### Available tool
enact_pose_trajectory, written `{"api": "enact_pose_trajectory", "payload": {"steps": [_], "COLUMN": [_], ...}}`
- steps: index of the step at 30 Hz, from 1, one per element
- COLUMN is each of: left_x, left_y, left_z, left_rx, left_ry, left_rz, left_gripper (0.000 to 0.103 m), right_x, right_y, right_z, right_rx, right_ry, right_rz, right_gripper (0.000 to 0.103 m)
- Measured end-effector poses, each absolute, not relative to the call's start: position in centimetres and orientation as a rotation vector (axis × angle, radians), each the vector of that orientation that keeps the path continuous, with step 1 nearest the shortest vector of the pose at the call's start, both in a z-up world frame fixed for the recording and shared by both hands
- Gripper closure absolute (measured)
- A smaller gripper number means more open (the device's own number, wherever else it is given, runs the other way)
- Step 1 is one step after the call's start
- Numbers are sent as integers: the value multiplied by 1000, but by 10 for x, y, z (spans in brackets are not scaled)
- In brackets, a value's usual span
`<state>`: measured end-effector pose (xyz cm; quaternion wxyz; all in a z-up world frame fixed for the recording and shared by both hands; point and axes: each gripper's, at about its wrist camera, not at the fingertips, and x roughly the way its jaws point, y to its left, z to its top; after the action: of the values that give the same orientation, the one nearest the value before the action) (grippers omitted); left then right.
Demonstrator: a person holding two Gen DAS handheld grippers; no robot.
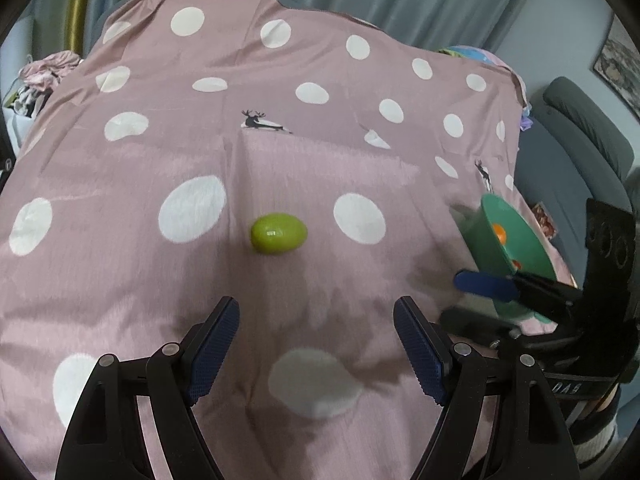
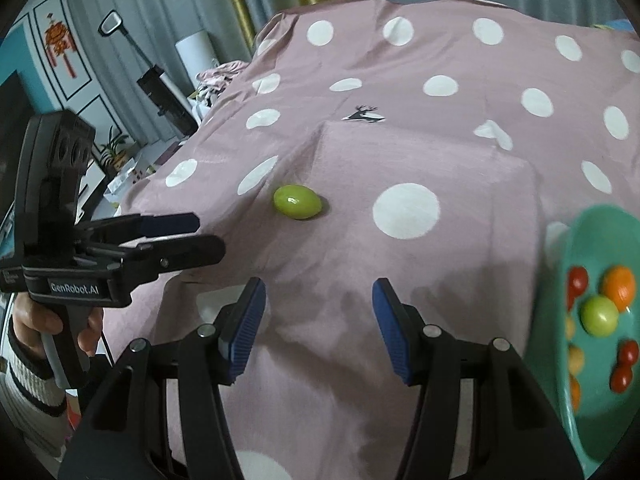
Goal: Organize fruits
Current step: 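Withdraw both tools from the bowl toward the small green fruit, then close both tools around the small green fruit from opposite sides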
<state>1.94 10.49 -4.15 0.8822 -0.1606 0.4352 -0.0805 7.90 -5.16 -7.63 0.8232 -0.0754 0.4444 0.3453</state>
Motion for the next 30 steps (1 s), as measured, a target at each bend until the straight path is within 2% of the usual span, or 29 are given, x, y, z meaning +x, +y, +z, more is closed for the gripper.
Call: {"api": "enact_pose_trajectory", "payload": {"steps": [28,29,30], "left_x": [46,46,46], "left_y": [145,146,146], "left_z": [-47,-47,-47], "left_rx": [-362,-361,-361], "left_ry": [890,889,890], "left_rz": [-136,-136,-135], "left_gripper": [24,24,24], "right_x": [161,163,164], "right_y": [57,60,61], "right_z": [-125,-128,-129], "right_rx": [-407,-409,-413], "right_ry": [1019,1030,1036], "right_rz": [913,921,925], "right_gripper": [48,48,53]}}
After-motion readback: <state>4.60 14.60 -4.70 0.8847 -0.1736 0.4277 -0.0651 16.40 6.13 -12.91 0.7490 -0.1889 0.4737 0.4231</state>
